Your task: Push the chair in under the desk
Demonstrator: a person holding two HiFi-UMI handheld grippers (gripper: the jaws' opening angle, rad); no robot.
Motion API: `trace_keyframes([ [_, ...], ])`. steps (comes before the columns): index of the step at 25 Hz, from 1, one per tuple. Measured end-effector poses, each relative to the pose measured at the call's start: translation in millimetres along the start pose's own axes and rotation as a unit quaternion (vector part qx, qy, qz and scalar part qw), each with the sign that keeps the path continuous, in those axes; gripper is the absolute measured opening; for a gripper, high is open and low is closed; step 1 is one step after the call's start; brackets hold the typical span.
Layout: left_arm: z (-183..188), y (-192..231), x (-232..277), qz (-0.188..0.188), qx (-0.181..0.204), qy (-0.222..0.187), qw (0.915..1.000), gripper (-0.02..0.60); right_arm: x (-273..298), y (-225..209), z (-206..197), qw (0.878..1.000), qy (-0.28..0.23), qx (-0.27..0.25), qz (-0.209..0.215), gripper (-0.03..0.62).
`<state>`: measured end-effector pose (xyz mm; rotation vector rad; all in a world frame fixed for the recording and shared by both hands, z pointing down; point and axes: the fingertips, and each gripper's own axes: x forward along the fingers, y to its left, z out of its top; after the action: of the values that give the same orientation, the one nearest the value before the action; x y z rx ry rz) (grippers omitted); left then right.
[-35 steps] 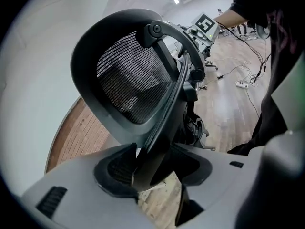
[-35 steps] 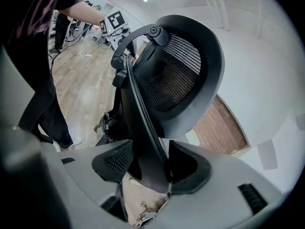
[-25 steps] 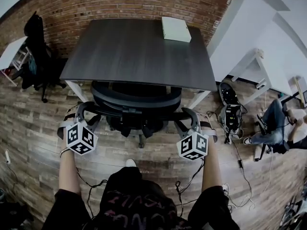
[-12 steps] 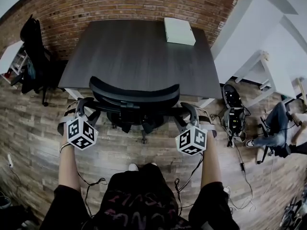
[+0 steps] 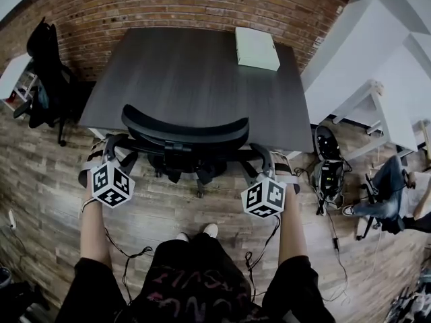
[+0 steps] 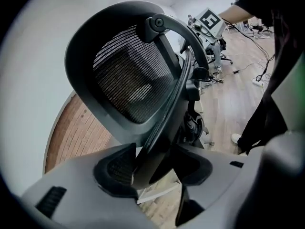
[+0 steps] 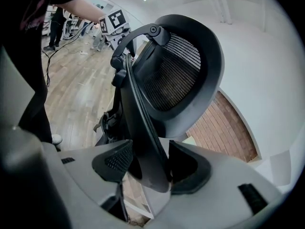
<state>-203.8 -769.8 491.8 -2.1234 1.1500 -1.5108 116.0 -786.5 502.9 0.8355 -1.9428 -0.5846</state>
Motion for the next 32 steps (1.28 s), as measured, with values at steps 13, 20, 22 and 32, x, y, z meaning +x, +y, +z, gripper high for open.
trace_keyframes([
  [13,-3.5,24.9,24.1,0.005,-0.017,0.035,0.9992,0.239,25.9,-16.1,8.5,1.0,-0.023,-0.014,0.003,0.241],
  [20,-6.4,24.8,25.7,0.007,-0.019,0.03,0.9993,0.242,27.8,-13.7,9.6,1.0,-0.019,-0.013,0.002,0.24],
  [22,-6.9,24.2,24.8,0.007,-0.019,0.025,0.9995,0.242,27.9,-13.7,9.8,1.0,-0.013,-0.01,0.003,0.241],
  [32,-10.6,23.2,20.5,0.009,-0.004,-0.005,0.9999,0.242,23.5,-8.7,13.2,1.0,-0.003,-0.009,-0.03,0.241],
])
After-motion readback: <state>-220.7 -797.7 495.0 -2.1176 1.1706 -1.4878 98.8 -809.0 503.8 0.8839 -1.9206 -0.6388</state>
